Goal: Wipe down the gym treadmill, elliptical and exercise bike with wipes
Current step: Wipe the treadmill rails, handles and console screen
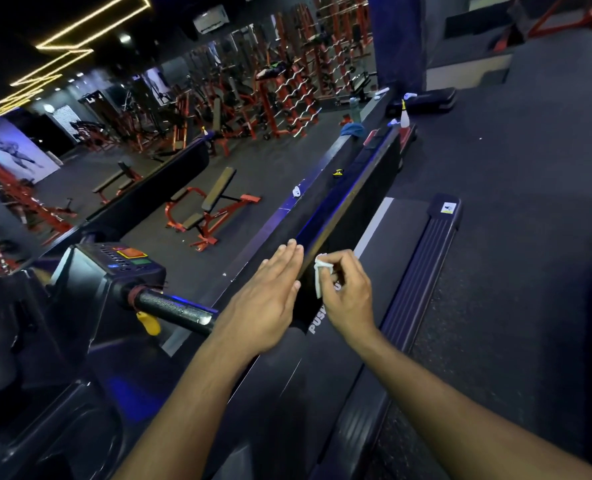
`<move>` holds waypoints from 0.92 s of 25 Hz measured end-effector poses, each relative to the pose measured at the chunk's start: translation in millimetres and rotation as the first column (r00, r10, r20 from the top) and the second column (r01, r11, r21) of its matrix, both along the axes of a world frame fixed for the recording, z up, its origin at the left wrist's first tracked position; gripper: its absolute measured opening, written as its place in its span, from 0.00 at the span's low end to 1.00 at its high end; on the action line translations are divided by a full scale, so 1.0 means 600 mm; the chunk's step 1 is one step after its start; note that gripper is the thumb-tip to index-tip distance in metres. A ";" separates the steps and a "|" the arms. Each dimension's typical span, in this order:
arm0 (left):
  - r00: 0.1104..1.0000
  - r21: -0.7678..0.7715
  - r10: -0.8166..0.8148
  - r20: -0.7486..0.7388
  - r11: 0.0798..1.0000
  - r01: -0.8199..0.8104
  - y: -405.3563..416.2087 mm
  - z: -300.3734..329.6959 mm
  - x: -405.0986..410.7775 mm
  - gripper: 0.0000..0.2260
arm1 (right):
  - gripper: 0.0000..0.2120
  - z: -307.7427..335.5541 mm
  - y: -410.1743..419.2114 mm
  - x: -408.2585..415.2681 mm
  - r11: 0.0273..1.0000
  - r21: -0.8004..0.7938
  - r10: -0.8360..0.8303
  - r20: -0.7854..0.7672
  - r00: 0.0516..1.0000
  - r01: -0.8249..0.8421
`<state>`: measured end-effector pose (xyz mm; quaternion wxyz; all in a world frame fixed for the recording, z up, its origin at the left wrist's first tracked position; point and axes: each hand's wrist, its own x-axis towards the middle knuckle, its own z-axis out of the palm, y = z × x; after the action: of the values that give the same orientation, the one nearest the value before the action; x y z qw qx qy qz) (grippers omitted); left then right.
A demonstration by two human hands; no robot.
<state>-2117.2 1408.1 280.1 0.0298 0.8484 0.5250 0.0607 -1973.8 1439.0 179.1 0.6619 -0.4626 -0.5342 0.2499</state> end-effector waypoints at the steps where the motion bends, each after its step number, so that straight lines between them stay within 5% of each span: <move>1: 1.000 0.006 0.001 -0.002 1.000 -0.001 0.000 0.002 0.003 0.25 | 0.04 -0.006 0.012 0.010 0.999 -0.039 -0.017 -0.039 0.999 0.015; 6: 1.000 -0.009 0.015 -0.009 1.000 -0.015 0.000 0.006 0.006 0.25 | 0.07 -0.062 -0.009 -0.005 0.961 -0.276 -0.063 -0.174 0.983 0.013; 12: 1.000 -0.017 0.006 0.004 1.000 -0.006 0.002 0.008 0.006 0.24 | 0.04 0.038 -0.004 -0.018 1.000 -0.022 -0.015 -0.105 0.994 0.013; 19: 1.000 -0.008 0.000 0.000 1.000 0.000 -0.004 0.012 0.007 0.25 | 0.07 -0.045 0.015 0.010 0.950 -0.312 -0.099 -0.208 0.973 0.030; 23: 1.000 -0.005 -0.004 0.005 1.000 0.004 0.001 0.010 0.007 0.25 | 0.05 -0.012 -0.039 -0.025 0.989 -0.148 0.005 -0.127 0.992 -0.024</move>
<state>-2113.0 1408.5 286.2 0.0335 0.8492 0.5233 0.0616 -1989.0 1415.9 171.9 0.6560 -0.4904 -0.4743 0.3227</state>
